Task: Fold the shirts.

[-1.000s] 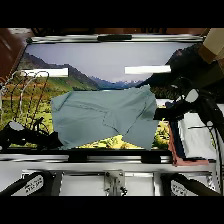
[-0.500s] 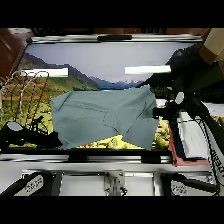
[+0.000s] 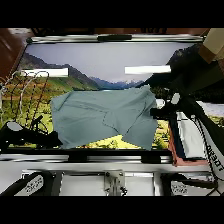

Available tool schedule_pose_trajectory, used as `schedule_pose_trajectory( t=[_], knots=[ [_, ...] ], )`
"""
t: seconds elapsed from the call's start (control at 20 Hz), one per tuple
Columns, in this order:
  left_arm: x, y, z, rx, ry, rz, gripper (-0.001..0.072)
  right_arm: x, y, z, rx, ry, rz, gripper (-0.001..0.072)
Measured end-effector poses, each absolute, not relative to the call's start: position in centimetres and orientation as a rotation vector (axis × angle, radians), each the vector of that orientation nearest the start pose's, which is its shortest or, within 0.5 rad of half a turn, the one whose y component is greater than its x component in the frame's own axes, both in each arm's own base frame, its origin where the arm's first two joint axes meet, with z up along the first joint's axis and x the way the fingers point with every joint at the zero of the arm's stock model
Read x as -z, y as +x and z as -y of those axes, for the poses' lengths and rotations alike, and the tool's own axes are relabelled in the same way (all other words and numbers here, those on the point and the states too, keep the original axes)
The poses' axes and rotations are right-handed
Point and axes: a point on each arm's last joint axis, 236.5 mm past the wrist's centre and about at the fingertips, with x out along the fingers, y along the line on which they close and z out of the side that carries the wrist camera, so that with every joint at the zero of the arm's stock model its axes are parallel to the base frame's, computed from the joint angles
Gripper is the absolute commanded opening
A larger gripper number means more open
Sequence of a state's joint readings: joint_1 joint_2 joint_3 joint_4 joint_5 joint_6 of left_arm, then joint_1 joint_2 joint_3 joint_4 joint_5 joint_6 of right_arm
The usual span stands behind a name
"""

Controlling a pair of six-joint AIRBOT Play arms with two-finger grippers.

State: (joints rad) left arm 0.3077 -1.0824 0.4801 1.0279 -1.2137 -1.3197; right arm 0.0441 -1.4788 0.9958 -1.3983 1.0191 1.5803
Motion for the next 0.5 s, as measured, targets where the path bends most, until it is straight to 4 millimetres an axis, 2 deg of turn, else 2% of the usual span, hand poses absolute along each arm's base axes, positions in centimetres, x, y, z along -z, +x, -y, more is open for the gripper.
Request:
schedule_pose_trajectory(
  t=[0.15,0.25,0.3,0.4,0.45,0.5],
  knots=[
    [9.1,21.3,5.2,0.183,-0.640,-1.572,0.0035,10.4,34.9,-5.6,-0.104,0.114,-1.512,0.0065],
    [6.9,24.1,4.3,0.191,-0.594,-1.485,0.0035,7.2,37.0,-6.0,-0.123,0.100,-1.414,0.0065],
    [5.0,26.1,3.7,0.196,-0.559,-1.415,0.0035,4.9,37.9,-6.1,-0.137,0.087,-1.357,0.0065],
    [-1.7,30.8,2.2,0.213,-0.461,-1.217,0.0036,-1.8,40.4,-6.5,-0.169,0.060,-1.174,0.0065],
    [-6.9,33.4,1.6,0.218,-0.406,-1.073,0.0035,-6.4,41.3,-6.6,-0.185,0.042,-1.057,0.0066],
    [-12.4,35.2,1.1,0.223,-0.346,-0.934,0.0035,-12.0,42.0,-6.5,-0.194,0.027,-0.910,0.0065]
  ],
)
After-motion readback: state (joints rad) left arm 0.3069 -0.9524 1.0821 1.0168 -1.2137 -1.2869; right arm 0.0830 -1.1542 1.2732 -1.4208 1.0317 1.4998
